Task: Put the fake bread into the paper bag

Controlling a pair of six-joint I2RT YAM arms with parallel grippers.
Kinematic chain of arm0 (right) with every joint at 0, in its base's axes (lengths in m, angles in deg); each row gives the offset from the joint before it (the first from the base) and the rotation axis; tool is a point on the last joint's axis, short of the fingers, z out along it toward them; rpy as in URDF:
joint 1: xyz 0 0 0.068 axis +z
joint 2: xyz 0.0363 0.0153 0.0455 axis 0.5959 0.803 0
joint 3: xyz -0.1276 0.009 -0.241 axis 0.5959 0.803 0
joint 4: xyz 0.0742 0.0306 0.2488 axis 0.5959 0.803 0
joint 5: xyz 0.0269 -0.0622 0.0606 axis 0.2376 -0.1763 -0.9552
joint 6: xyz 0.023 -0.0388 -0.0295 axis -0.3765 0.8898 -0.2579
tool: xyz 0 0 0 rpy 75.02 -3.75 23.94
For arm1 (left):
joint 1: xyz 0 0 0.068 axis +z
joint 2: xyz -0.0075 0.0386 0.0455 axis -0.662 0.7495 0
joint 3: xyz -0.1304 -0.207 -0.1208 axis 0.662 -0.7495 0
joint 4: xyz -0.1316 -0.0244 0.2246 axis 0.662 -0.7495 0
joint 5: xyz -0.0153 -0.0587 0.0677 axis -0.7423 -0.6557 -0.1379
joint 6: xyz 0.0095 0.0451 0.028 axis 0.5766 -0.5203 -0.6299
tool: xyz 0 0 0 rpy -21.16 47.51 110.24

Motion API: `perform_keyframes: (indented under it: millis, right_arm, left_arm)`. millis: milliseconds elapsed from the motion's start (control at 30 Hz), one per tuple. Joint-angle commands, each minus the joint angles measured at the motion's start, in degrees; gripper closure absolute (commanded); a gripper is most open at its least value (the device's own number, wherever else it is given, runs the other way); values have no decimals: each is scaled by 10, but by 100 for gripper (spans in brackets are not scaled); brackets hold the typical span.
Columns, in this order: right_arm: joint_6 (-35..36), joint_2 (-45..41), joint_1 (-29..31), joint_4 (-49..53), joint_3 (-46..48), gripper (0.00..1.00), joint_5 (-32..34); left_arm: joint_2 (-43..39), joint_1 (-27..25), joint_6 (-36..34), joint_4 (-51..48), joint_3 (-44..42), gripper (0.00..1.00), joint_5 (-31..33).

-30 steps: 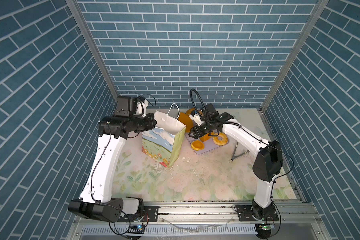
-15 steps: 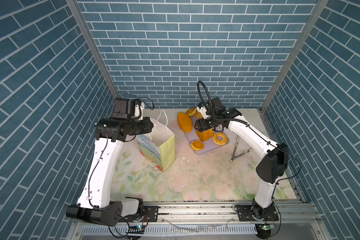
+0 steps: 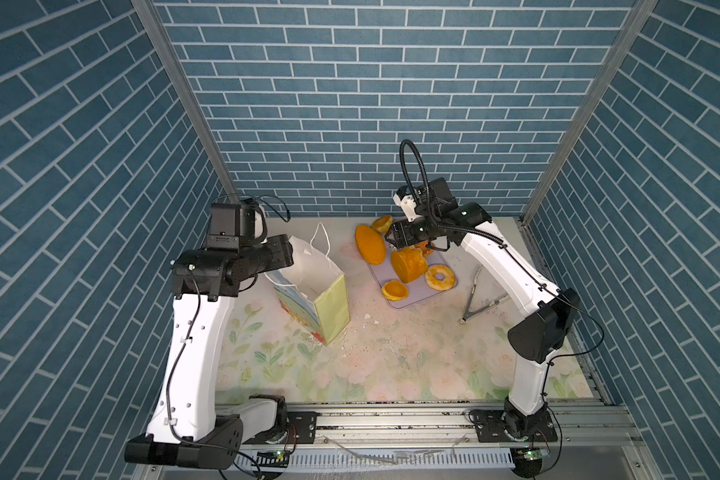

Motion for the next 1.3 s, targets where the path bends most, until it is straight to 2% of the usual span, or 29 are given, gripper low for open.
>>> perform_keyframes:
  millis: [0,67,167,367,433,467,500,700,767,867,1067,1133,1267]
  right_arm:
    - [-38,8,1,-38,-15,30,-79]
    - [-44,17,6,-60,-25,32,-100]
    - [-37,52,15,-35,-91,33,-122]
    - [-8,100,46,6,-187,34,-174]
    - [6,104,61,7,-193,34,-182]
    - [11,105,67,7,-194,34,-182]
    - [17,107,74,7,-196,34,-182]
    - [21,130,96,3,-225,35,-180]
    - [21,142,104,3,-240,35,-180]
    - [21,157,116,-6,-263,36,-182]
    - [12,200,128,-22,-296,39,-186]
    - [9,208,130,-25,-306,42,-186]
    - [-1,217,135,-41,-312,51,-212]
  left_arm:
    - [-2,9,10,-5,-10,30,-4]
    - [2,10,17,6,-17,33,-24]
    - [10,10,28,18,-26,38,-50]
    - [3,10,32,14,-33,49,-52]
    - [-3,10,28,1,-30,46,-39]
    - [-6,10,27,-6,-28,39,-27]
    - [-10,10,26,-12,-24,36,-12]
    - [-33,10,48,-52,11,26,132]
    - [-46,10,54,-54,12,24,151]
    - [-55,10,59,-52,-1,24,139]
    - [-69,10,71,-32,-71,38,76]
    - [-73,10,72,-30,-87,44,69]
    - [-73,10,70,-26,-103,49,63]
